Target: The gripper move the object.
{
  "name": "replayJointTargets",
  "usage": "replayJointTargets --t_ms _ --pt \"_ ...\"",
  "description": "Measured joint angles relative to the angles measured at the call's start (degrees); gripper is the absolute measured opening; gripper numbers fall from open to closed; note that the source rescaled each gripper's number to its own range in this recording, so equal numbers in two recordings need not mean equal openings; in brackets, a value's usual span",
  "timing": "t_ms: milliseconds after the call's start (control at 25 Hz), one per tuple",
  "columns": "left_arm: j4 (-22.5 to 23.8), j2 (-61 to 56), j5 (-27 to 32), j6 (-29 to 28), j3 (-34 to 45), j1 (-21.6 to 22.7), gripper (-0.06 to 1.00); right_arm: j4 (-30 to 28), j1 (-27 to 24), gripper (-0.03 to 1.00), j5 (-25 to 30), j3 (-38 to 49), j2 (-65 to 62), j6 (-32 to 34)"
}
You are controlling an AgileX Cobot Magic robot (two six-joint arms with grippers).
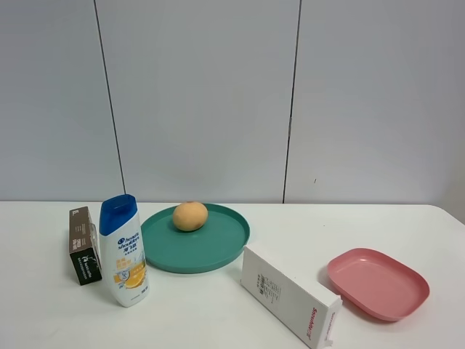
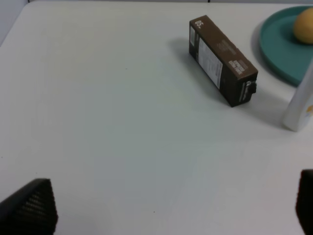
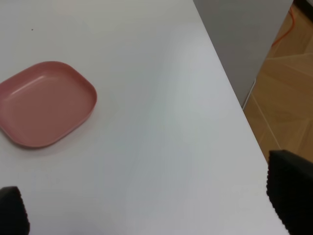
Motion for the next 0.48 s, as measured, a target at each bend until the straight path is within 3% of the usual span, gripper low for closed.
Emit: replayJointTargets --t_ms 480 --pt "0.0 0.0 0.0 0.0 0.0 0.0 1.00 0.0 0.0 1.00 0.0 0.0 0.0 0.0"
